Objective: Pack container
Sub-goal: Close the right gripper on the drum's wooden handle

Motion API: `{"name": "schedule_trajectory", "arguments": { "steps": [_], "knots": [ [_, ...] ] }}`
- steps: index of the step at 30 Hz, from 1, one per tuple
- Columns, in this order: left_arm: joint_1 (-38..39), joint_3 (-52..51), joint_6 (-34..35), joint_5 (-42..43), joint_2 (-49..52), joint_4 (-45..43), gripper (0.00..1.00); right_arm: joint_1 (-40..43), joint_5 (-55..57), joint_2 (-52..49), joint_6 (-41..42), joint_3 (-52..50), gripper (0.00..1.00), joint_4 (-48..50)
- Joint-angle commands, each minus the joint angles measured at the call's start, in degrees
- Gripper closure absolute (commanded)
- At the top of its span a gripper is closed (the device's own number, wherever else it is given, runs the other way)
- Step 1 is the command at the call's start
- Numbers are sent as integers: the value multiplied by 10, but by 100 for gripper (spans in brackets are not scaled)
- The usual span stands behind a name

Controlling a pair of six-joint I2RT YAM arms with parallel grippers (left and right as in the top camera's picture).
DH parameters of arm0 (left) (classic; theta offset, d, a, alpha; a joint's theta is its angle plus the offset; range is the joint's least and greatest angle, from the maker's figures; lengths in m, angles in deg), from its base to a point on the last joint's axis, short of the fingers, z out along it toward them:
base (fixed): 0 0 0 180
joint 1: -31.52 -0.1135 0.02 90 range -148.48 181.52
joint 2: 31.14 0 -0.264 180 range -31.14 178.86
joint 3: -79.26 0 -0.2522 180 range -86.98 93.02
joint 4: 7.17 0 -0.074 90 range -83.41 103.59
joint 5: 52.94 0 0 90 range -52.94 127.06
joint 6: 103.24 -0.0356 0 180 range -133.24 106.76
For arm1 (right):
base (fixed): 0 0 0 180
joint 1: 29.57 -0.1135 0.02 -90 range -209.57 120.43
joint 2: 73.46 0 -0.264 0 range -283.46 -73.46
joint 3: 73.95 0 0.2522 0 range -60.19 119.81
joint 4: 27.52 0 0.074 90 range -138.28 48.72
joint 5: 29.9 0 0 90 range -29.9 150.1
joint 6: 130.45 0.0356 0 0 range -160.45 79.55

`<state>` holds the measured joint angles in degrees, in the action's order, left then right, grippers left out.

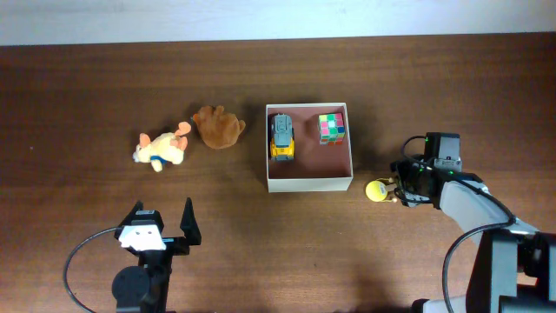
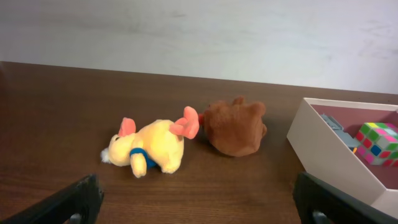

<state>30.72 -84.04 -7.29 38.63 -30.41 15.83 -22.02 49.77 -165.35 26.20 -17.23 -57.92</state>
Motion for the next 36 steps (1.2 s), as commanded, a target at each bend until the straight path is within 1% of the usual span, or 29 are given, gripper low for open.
{"name": "schedule_trajectory", "arguments": {
  "steps": [1,4,7,8,14,18,20,23,26,28,31,33,36],
  "knots": [
    [-2,-3,-9,6,-4,0,0,2,-13,-22,10,-15,50,-22],
    [-2,-3,-9,6,-4,0,0,2,-12,-22,-41,-15,54,-39],
    [-2,-3,-9,6,-4,0,1,2,1,-22,-68,-15,55,-74],
    [-2,-3,-9,6,-4,0,1,2,6,-22,-88,-15,55,-81],
    [-2,-3,-9,6,-4,0,0,4,10,-22,-231,-15,55,-87],
    [-2,-3,-9,6,-4,0,0,4,39,-22,-315,-15,55,-84],
    [-2,-3,-9,6,-4,0,0,4,57,-22,-356,-15,53,-82],
    [-2,-3,-9,6,-4,0,0,4,88,-22,-381,-15,54,-81],
    [-2,-3,-9,6,-4,0,0,4,100,-22,-381,-15,54,-78],
    [-2,-3,-9,6,-4,0,0,4,97,-22,-360,-15,54,-79],
    [-2,-3,-9,6,-4,0,0,3,82,-22,-271,-15,54,-86],
    [-2,-3,-9,6,-4,0,0,3,54,-22,-220,-15,57,-85],
    [-2,-3,-9,6,-4,0,1,2,24,-22,-131,-15,57,-85]
  ]
}}
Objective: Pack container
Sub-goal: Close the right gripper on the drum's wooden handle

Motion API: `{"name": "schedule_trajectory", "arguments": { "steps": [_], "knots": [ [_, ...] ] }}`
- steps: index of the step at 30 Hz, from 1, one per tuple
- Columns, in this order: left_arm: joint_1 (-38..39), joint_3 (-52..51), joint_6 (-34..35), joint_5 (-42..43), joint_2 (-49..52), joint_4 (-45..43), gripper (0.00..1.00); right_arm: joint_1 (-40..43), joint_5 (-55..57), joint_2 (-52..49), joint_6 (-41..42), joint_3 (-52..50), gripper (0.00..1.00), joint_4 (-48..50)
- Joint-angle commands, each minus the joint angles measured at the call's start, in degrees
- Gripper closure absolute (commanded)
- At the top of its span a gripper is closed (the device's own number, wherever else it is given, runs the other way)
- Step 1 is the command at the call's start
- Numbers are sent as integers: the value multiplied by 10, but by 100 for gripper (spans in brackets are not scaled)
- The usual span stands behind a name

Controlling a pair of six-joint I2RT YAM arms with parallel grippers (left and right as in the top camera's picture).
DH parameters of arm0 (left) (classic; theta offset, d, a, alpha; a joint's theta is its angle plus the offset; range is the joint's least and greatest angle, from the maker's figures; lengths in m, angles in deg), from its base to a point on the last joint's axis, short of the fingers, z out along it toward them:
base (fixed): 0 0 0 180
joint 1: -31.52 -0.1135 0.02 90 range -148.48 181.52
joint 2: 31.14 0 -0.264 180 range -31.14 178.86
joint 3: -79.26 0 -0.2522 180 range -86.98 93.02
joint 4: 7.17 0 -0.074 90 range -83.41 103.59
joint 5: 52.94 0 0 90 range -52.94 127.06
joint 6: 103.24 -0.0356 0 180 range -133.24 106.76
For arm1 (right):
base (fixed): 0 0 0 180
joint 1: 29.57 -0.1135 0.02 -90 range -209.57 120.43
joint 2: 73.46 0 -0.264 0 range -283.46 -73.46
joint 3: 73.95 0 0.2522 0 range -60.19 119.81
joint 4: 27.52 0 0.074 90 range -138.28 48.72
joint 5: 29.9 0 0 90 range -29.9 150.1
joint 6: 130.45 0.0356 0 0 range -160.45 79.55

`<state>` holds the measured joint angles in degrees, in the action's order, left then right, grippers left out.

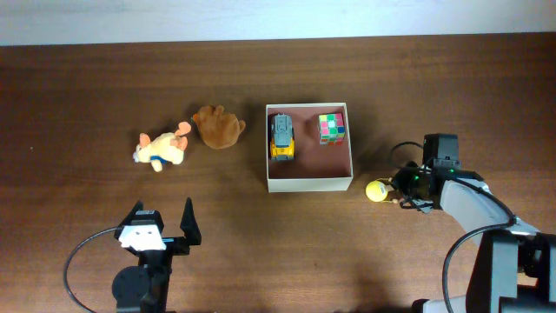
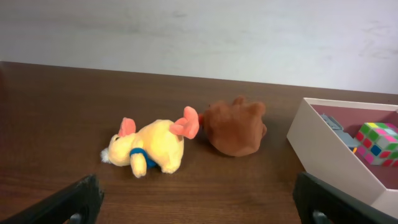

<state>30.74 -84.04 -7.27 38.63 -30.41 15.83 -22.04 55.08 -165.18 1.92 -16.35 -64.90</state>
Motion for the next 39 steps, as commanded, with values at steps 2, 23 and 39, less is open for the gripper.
{"name": "schedule_trajectory", "arguments": {
  "steps": [2,23,39],
  "knots": [
    [-3,-3,-9,6,-4,0,0,0,-43,-24,141,-24,55,-15],
    [-3,-3,-9,6,-4,0,0,-15,-57,-24,133,-24,76,-7],
    [-3,-3,-9,6,-4,0,0,-15,57,-24,-95,-24,90,16]
  ]
}}
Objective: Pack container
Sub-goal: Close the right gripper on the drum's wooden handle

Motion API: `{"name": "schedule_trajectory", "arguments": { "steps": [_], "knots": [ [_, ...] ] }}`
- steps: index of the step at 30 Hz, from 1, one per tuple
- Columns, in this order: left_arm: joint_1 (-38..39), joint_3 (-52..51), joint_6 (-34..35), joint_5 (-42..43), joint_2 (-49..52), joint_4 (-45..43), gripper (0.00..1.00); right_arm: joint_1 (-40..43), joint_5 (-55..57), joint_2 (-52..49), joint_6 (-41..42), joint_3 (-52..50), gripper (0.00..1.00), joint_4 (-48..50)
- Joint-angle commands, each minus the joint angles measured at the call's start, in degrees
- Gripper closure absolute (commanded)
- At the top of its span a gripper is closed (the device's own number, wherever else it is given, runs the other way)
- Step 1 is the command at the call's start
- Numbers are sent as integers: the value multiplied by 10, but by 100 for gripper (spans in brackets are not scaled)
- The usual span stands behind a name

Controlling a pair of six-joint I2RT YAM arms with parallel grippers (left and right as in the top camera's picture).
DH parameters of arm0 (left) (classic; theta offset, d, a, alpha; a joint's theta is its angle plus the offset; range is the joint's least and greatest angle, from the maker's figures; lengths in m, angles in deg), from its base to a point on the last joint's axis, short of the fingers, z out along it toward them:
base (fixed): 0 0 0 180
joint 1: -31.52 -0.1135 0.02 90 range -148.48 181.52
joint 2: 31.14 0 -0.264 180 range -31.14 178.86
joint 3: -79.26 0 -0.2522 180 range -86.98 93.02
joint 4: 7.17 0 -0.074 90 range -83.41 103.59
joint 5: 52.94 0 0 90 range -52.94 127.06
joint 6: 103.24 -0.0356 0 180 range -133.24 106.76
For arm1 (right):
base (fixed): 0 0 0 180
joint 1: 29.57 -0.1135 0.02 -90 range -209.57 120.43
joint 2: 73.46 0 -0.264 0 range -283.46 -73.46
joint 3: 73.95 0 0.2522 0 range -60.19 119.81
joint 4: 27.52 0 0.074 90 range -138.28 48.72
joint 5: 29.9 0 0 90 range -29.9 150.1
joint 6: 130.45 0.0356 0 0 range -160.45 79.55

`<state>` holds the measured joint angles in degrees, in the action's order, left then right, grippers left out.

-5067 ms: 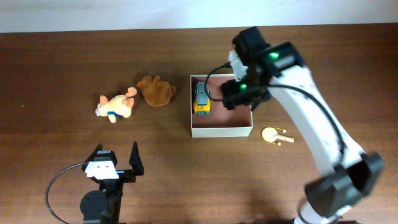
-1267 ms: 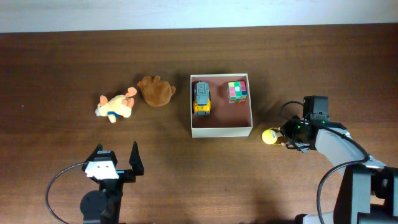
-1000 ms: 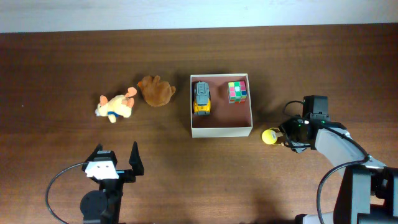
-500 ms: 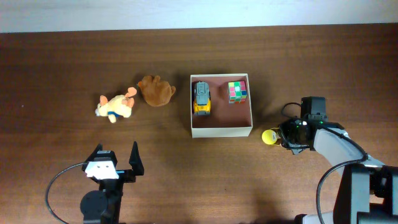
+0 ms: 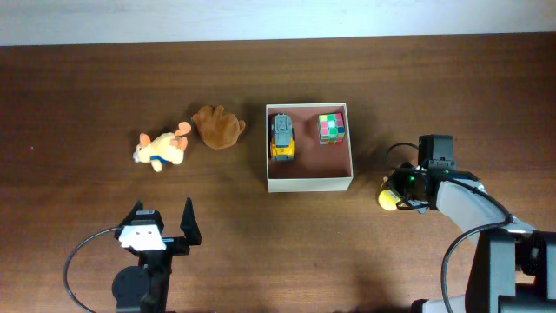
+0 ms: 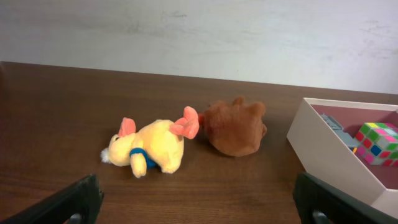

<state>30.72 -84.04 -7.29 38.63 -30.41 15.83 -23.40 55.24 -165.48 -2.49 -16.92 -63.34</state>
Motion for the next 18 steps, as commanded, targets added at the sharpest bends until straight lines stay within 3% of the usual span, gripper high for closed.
{"name": "schedule_trajectory", "arguments": {
  "steps": [1,8,13,18],
  "knots": [
    [-2,-3,-9,6,-4,0,0,-2,56,-21,-53,-18,85,3],
    [-2,-3,-9,6,-4,0,0,-2,56,-21,-171,-18,63,28],
    [-2,-3,-9,6,-4,0,0,-2,56,-21,-225,-18,61,31],
    [-2,-3,-9,6,-4,0,0,-2,22,-21,-155,-18,66,22]
  ]
}}
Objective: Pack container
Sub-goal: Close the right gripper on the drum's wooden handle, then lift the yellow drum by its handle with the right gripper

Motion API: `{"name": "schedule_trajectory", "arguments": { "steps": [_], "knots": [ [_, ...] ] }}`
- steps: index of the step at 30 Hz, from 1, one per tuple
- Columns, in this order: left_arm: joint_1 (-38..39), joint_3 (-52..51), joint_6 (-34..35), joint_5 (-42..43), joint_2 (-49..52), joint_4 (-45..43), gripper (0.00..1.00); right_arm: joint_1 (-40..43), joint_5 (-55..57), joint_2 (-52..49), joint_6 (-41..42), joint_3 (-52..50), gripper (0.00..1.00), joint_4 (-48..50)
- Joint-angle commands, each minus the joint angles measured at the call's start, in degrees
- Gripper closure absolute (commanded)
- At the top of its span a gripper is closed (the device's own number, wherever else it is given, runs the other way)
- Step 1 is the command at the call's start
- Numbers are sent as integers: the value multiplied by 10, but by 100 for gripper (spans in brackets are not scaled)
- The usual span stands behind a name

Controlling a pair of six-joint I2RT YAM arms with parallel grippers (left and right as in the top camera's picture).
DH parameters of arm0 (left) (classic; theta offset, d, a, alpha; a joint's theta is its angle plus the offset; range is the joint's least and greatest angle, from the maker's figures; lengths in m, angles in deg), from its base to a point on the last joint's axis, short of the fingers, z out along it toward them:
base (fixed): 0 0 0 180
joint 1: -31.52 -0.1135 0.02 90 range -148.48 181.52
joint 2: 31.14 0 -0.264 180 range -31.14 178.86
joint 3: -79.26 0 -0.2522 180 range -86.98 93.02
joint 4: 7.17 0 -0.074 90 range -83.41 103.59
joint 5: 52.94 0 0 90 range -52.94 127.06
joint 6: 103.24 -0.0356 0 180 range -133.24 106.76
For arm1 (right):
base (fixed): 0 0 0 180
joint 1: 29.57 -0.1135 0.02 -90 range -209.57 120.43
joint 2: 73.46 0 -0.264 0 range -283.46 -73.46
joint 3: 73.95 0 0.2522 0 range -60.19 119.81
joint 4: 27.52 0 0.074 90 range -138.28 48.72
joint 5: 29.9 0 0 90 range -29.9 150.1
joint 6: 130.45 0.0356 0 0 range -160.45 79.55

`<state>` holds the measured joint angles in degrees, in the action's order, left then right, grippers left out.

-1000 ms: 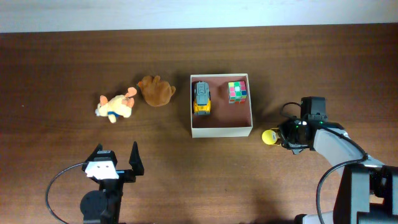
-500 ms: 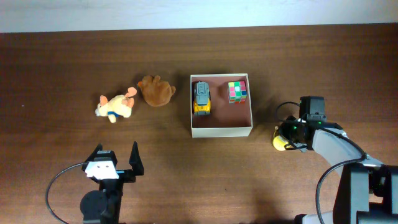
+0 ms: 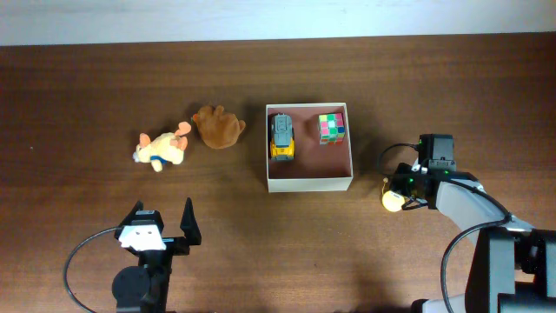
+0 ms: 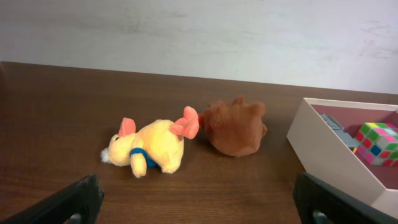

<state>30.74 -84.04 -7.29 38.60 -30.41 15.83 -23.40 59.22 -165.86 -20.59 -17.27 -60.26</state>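
The white box (image 3: 309, 183) stands mid-table and holds a yellow toy truck (image 3: 281, 137) and a colour cube (image 3: 331, 128). Right of the box, my right gripper (image 3: 396, 192) is shut on a small yellow ball (image 3: 392, 200). Left of the box lie a brown plush (image 3: 218, 127) and a yellow plush with pink ears (image 3: 162, 148); the left wrist view shows the brown plush (image 4: 235, 127), the yellow plush (image 4: 149, 146) and the box (image 4: 336, 155) too. Near the front edge, my left gripper (image 3: 161, 228) stands open and empty, its fingertips (image 4: 81, 196) wide apart.
The dark wooden table (image 3: 87, 87) ends at a pale wall along the far side. A black cable (image 3: 82, 261) loops beside the left arm's base.
The yellow ball sits slightly further right and nearer the front, within my right gripper's fingers. The left arm and both plush toys have not moved.
At first the ball lay on the table right of the box, with my right gripper just to its right. The gripper then stood closer to the ball. Later the ball was between the fingers, shifted right, and it is still held there now.
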Motion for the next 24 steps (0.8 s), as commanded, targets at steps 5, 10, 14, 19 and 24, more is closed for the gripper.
{"name": "schedule_trajectory", "arguments": {
  "steps": [5,10,14,19,24],
  "knots": [
    [-3,-3,-9,7,-4,0,0,-2,-64,-17,64,-14,71,-12],
    [-3,-3,-9,6,-4,0,0,-2,-69,-17,49,-14,71,-16],
    [-3,-3,-9,6,-4,0,0,-2,-66,-17,29,-14,79,-15],
    [-3,-3,-9,6,-4,0,0,-2,-60,-17,30,-14,84,-12],
    [-3,-3,-9,6,-4,0,0,-2,-60,-17,47,-14,85,-21]
  ]
}}
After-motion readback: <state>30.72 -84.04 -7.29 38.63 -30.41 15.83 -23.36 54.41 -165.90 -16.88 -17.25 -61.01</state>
